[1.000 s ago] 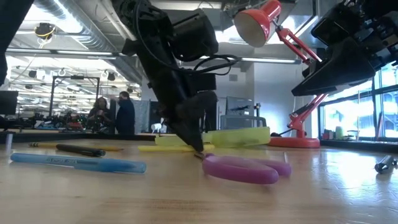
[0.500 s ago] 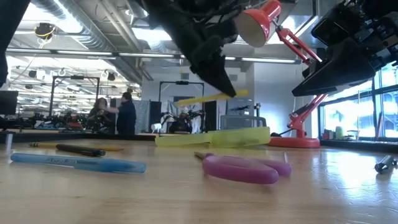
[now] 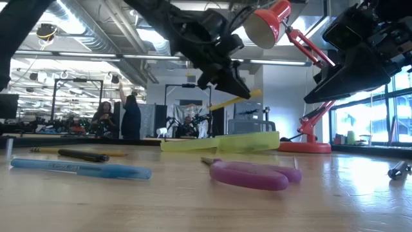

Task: Pick & place school supplies into a supply box
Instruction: Put the yellow pen into the yellow supply box

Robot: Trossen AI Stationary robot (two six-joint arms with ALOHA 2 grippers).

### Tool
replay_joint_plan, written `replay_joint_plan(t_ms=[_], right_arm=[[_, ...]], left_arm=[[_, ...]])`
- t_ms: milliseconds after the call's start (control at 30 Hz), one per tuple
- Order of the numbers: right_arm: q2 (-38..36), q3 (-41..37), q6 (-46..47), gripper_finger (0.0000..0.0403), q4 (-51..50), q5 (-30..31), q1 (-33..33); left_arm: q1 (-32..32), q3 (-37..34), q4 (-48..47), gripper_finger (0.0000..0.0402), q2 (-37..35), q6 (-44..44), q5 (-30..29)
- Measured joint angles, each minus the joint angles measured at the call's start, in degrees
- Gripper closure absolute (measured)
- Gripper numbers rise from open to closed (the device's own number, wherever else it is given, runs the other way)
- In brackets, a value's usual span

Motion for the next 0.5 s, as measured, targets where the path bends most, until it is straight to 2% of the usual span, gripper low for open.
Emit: replay_joint_plan(t_ms=[167, 333, 433, 500], right_arm=[[0.0, 0.0, 0.1, 0.0247, -0.5, 0.0, 0.0], [0.0, 0.0, 0.6, 0.0247, -0.9, 0.0, 0.0], [0.0, 0.0, 1.9, 0.0247, -1.5, 0.0, 0.0], [0.0, 0.0, 2.1, 0.0247, -1.6, 0.0, 0.0]], left_arm=[[2.2, 5.2, 0.2, 0.0367, 3.5, 3.5, 6.8], [3.1, 10.4, -2.7, 0.0365, 8.0, 6.6, 8.9], [3.7, 12.8, -2.3, 0.0366, 10.9, 7.1, 14.6], [4.1, 13.3, -2.6, 0.0365, 12.3, 8.7, 14.1]])
